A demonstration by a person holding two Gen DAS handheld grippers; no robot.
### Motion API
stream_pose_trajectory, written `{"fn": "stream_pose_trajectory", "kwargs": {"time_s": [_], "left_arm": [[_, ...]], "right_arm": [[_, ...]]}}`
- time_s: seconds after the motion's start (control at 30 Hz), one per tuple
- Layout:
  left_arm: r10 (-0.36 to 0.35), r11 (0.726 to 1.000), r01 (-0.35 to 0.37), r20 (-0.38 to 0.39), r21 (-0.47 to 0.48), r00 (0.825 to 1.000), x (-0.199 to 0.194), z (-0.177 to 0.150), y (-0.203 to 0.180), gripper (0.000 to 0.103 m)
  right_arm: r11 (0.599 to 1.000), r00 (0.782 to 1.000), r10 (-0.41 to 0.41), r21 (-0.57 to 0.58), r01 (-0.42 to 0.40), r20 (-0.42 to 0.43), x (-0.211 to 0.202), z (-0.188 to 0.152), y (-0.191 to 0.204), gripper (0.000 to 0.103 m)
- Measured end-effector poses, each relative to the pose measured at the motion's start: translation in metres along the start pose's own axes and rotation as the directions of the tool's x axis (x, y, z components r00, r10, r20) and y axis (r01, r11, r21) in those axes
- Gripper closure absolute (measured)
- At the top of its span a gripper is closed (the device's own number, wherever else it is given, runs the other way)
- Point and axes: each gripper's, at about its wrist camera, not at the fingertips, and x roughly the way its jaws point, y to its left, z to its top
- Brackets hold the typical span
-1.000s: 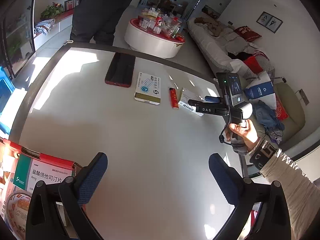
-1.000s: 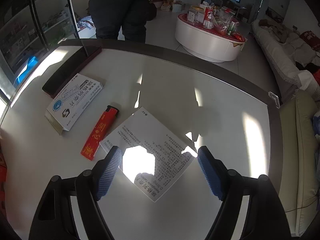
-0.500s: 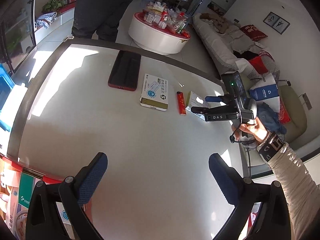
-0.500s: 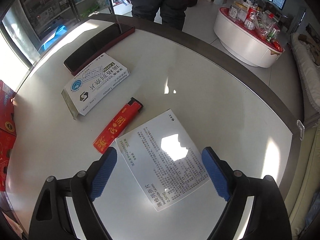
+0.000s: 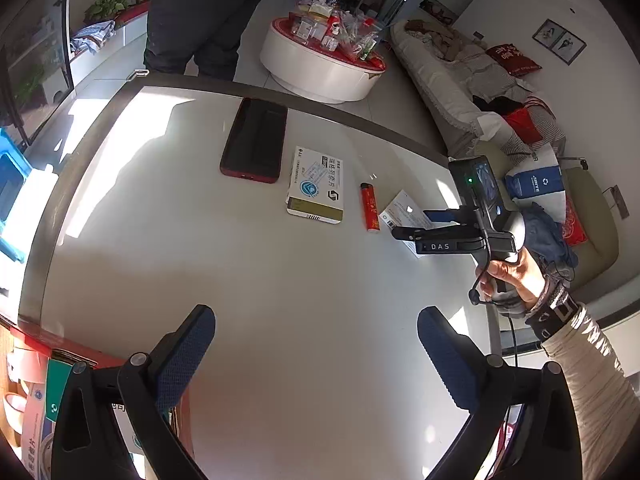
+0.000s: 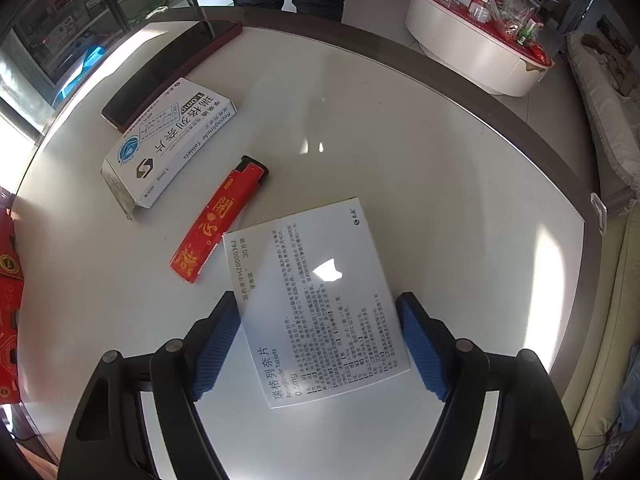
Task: Organize objects
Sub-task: 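Grasp the printed paper leaflet on the table with the right gripper, then grasp the white Repaglinide tablet box with the left gripper while the right lifts the leaflet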
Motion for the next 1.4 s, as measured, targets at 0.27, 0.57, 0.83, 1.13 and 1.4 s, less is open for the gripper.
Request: {"fn": "stream_pose_trajectory", "kwargs": {"time_s": [0.27, 0.57, 0.83, 1.13, 1.4], "left_arm": [[0.047, 0.992, -0.048, 0.011, 0.117, 0.999, 0.081, 0.071, -0.052, 0.0], [0.101, 0.978, -0.086, -0.072, 0.188, 0.992, 0.177, 0.124, -0.056, 0.001], [0.156, 0.969, -0.127, -0.126, 0.213, 0.98, 0.209, 0.12, -0.062, 0.001], [0.221, 0.967, -0.197, -0.15, 0.162, 0.964, 0.21, 0.122, -0.046, 0.001], [0.33, 0.925, -0.283, -0.167, 0.252, 0.929, 0.236, 0.118, -0.062, 0.0]], "right_arm": [[0.834, 0.92, 0.259, 0.412, -0.367, 0.295, -0.065, -0.096, -0.033, 0.025], [0.6, 0.735, 0.417, 0.445, -0.664, 0.534, -0.12, -0.214, -0.019, 0.024], [0.528, 0.644, 0.467, 0.393, -0.753, 0.606, -0.133, -0.24, -0.006, 0.024], [0.5, 0.598, 0.489, 0.359, -0.788, 0.635, -0.134, -0.242, -0.013, 0.024], [0.474, 0.585, 0.493, 0.364, -0.801, 0.644, -0.131, -0.249, -0.017, 0.024]]}}
